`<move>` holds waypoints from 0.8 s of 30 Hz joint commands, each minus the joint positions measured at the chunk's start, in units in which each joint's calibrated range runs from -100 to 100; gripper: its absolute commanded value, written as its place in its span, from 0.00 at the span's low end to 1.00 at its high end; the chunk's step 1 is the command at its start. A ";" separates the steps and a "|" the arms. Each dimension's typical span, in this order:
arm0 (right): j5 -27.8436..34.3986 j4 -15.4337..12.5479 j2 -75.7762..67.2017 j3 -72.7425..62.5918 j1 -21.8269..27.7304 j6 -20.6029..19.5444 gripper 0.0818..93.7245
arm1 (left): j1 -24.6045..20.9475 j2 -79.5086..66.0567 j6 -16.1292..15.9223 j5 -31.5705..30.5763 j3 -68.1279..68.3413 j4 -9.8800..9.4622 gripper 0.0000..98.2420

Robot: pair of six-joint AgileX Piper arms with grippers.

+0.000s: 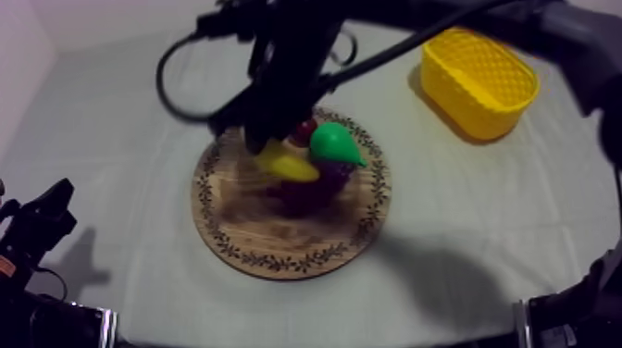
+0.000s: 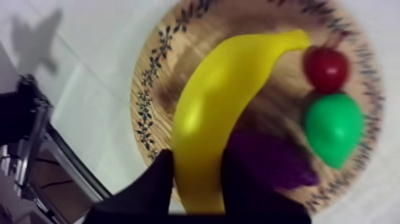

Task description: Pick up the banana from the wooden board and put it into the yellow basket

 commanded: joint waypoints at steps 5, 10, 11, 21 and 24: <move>2.74 -0.81 -13.43 -0.31 7.78 1.56 0.18 | 0.01 0.00 0.01 0.00 -0.03 0.04 0.00; 3.29 -0.09 -17.47 -1.40 16.13 3.30 0.18 | 0.01 0.00 0.00 0.00 -0.03 0.04 0.00; 3.13 0.10 -17.86 -1.51 17.81 3.73 0.19 | 0.01 0.00 0.00 0.00 -0.03 0.04 0.00; -1.94 3.55 -17.62 3.07 28.73 6.61 0.20 | 0.01 0.00 0.01 0.00 -0.03 0.04 0.00; -4.39 4.65 -16.63 5.63 30.56 7.03 0.19 | 0.01 0.00 -0.02 0.00 -0.03 0.04 0.00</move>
